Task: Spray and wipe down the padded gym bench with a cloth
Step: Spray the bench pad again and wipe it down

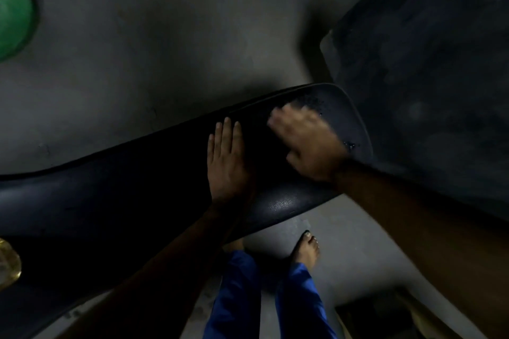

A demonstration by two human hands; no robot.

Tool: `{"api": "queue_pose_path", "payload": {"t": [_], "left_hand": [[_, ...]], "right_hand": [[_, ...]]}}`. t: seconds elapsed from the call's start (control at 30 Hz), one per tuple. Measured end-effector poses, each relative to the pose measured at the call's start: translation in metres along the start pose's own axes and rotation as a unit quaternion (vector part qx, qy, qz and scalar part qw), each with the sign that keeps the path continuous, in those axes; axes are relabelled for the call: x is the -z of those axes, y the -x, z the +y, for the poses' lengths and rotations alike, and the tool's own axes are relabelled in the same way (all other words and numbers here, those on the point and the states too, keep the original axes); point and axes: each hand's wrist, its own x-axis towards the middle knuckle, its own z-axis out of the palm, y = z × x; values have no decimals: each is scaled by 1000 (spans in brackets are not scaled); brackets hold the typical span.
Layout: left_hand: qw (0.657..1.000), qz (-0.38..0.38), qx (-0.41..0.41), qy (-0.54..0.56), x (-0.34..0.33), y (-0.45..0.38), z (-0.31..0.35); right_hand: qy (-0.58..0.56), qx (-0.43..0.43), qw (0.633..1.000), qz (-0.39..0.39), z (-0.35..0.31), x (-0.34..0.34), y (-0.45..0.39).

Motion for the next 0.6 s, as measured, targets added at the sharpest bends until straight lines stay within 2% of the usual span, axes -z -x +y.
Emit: {"api": "queue_pose_path", "payload": {"t": [0.07,0.1,0.13,0.2,0.27,0.3,0.33,0.4,0.43,0.47,0.53,0.57,0.6], "left_hand": [[1000,9,12,2,-3,1,8],[1000,11,28,7,-4,3,12],[999,9,43,18,-4,3,17],[997,10,61,41,-1,3,29],[996,14,58,62,-1,7,37],[996,15,47,69,-3,9,39],[997,19,33,71,-5,10,42],[997,34,27,65,-11,11,45],[997,37,32,65,-13,11,46],[996,36,35,68,-14,10,47],[996,36,27,71,-18,10,49],[996,41,21,70,-20,10,49],[997,47,14,66,-23,11,49]], "right_hand": [[-23,-172,983,55,12,8,-20],[-40,-213,974,62,-1,1,-21],[-41,-209,975,60,-23,-9,-13],[-55,-69,995,47,-61,-27,25],[-43,48,998,10,-38,-27,49],[-18,37,999,18,-19,-21,44],[-9,-38,999,33,-3,-16,33],[-67,-211,972,81,-7,-5,16],[-82,-227,966,92,-24,-11,20],[-93,-187,974,91,-46,-20,34],[-98,-8,994,45,-68,-34,78],[-81,69,994,20,-53,-36,92],[-44,97,994,14,-31,-32,95]]}}
